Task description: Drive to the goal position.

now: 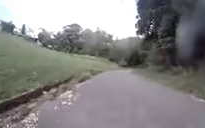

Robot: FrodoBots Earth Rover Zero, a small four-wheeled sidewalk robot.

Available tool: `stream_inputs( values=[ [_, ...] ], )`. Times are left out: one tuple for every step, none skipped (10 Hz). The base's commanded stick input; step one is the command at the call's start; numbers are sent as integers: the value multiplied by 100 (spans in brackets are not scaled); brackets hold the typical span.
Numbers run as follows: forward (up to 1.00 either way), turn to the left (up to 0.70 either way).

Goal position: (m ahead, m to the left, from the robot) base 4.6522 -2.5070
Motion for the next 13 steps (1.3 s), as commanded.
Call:
stream_inputs(
  values=[
    [100,0],
    [100,0],
    [100,0],
    [100,-33],
    [100,-40],
    [100,-40],
    [100,-40],
    [100,-40],
    [100,-6],
    [100,0],
    [100,0],
    [100,0],
    [100,0]
  ],
)
